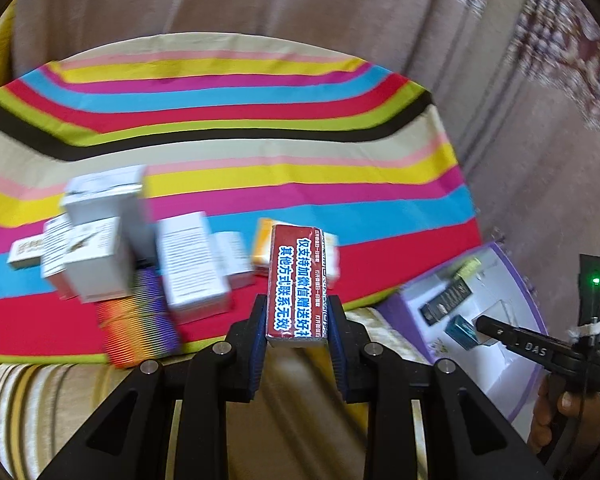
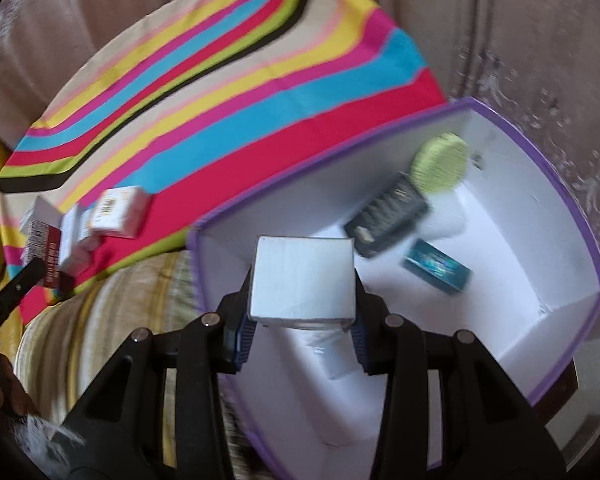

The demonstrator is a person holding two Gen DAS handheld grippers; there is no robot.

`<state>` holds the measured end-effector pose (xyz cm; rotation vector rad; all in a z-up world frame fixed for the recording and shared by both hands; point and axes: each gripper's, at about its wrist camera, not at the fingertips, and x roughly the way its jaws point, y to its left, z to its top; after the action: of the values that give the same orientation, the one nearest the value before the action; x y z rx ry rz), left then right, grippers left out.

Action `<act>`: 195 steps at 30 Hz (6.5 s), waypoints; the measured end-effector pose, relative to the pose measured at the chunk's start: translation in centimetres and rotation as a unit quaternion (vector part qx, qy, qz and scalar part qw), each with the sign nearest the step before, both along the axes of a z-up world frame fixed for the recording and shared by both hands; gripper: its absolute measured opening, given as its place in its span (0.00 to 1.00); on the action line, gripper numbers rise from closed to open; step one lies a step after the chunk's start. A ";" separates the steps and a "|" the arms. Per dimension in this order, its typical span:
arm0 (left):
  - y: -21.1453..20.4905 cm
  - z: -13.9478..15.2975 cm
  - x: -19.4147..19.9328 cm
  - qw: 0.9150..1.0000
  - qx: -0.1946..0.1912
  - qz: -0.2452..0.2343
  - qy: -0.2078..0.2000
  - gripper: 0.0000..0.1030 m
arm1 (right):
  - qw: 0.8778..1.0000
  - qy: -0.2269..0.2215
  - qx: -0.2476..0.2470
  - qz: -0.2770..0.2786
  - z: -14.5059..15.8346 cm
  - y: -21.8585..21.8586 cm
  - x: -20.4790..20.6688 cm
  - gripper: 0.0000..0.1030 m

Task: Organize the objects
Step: 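Carry the red box and white cube box over the purple-rimmed box, then open both tools to drop the red box and white cube inside, then move both tools back to the boxes and tissue pack on the cloth, then grasp the white DING ZHI DENTAL box with the left tool while the right tool grasps the tissue pack, then carry the dental box and tissue pack over the purple-rimmed box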

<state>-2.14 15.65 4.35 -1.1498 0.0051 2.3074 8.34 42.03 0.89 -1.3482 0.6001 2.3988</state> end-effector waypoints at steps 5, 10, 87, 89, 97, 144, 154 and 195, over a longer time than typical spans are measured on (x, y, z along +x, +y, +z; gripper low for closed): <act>3.7 0.1 0.5 0.999 -0.002 -0.048 0.001 0.28 | 0.999 -0.013 -0.002 -0.029 -1.1 2.2 1.6 0.43; 7.1 -0.1 1.3 0.996 0.001 -0.092 -0.002 0.28 | 0.998 -0.025 -0.002 -0.055 -1.8 3.9 2.8 0.43; -18.8 -2.9 -1.4 0.959 0.137 0.231 -0.090 0.55 | 0.995 0.018 0.015 0.097 0.9 -16.1 -11.4 0.81; -19.8 -3.1 -1.7 0.956 0.137 0.242 -0.088 0.55 | 0.995 0.027 0.018 0.092 1.2 -16.6 -12.0 0.82; -23.1 -3.1 -2.8 0.947 0.123 0.288 -0.076 0.60 | 0.995 0.020 0.031 0.091 0.9 -17.9 -15.5 0.84; -19.1 -5.7 -15.1 0.971 -0.102 0.206 -0.071 0.82 | 0.993 -0.044 0.078 0.073 -3.0 -17.5 -19.6 0.91; -20.3 -5.2 -14.1 0.968 -0.087 0.225 -0.068 0.80 | 0.993 -0.036 0.079 0.078 -2.6 -17.2 -18.7 0.77; -5.0 0.3 -0.2 0.995 -0.038 0.082 -0.031 0.80 | 0.996 0.002 0.023 0.083 1.3 -11.9 -6.2 0.76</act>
<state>-2.33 10.61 4.64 -1.3024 -0.0258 2.4318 2.12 30.17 2.24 -1.4246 0.4452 2.5304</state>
